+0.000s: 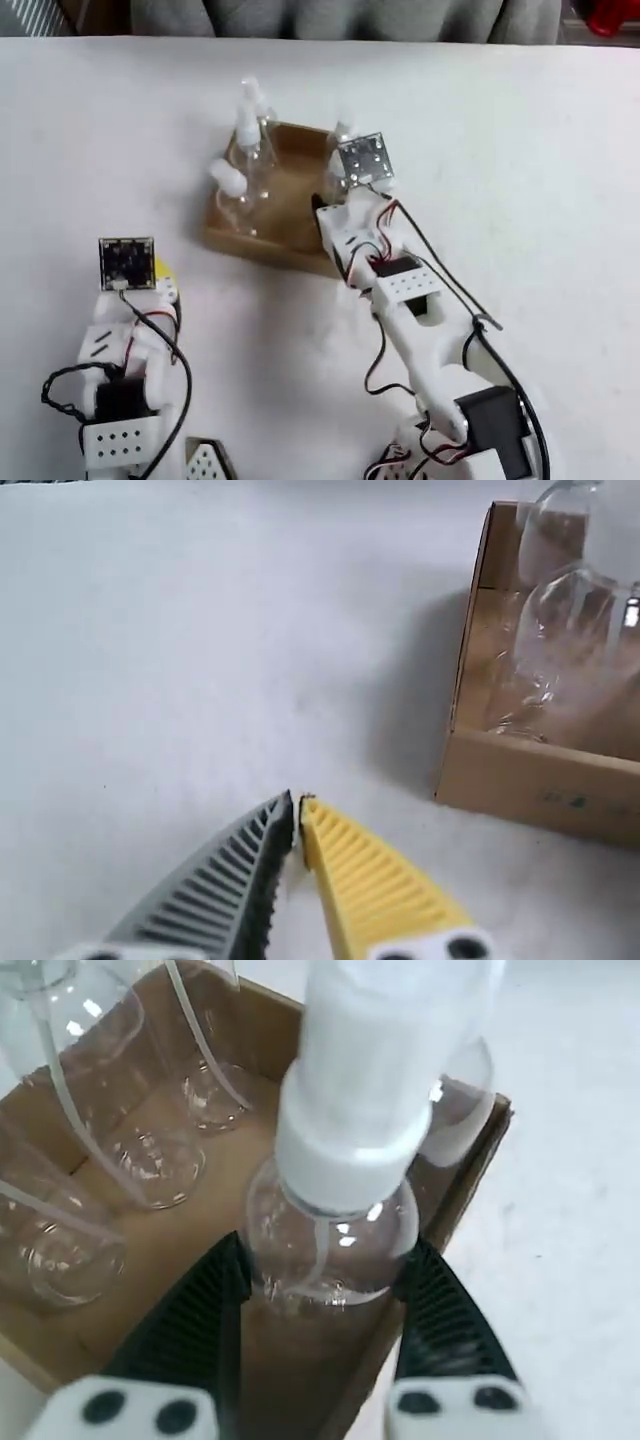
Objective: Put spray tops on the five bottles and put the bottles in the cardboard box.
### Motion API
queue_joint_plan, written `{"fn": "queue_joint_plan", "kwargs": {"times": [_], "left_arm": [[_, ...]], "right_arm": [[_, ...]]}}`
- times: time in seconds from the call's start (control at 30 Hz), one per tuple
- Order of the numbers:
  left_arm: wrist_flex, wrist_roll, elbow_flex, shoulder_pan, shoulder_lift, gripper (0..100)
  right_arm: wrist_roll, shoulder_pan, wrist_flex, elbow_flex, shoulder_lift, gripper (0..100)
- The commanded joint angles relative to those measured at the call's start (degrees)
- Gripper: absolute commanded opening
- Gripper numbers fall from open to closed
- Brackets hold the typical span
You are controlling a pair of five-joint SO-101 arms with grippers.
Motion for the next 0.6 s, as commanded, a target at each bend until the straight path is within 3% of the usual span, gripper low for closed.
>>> {"fn": "queue_joint_plan", "kwargs": {"times": [0.0, 0.37, 0.57], "left_arm": [[0.7, -0.44, -0.18, -0.4, -0.75, 2], [0.7, -0.44, -0.18, -0.4, -0.75, 2], [0.7, -0.44, -0.18, -0.57, -0.75, 2]], "right_arm": [[0.7, 0.4, 0.13, -1.14, 0.4, 2.2], [0.7, -2.07, -0.22, -1.23, 0.31, 2.6], [0.7, -2.42, 0.13, -1.23, 0.4, 17.0]]}}
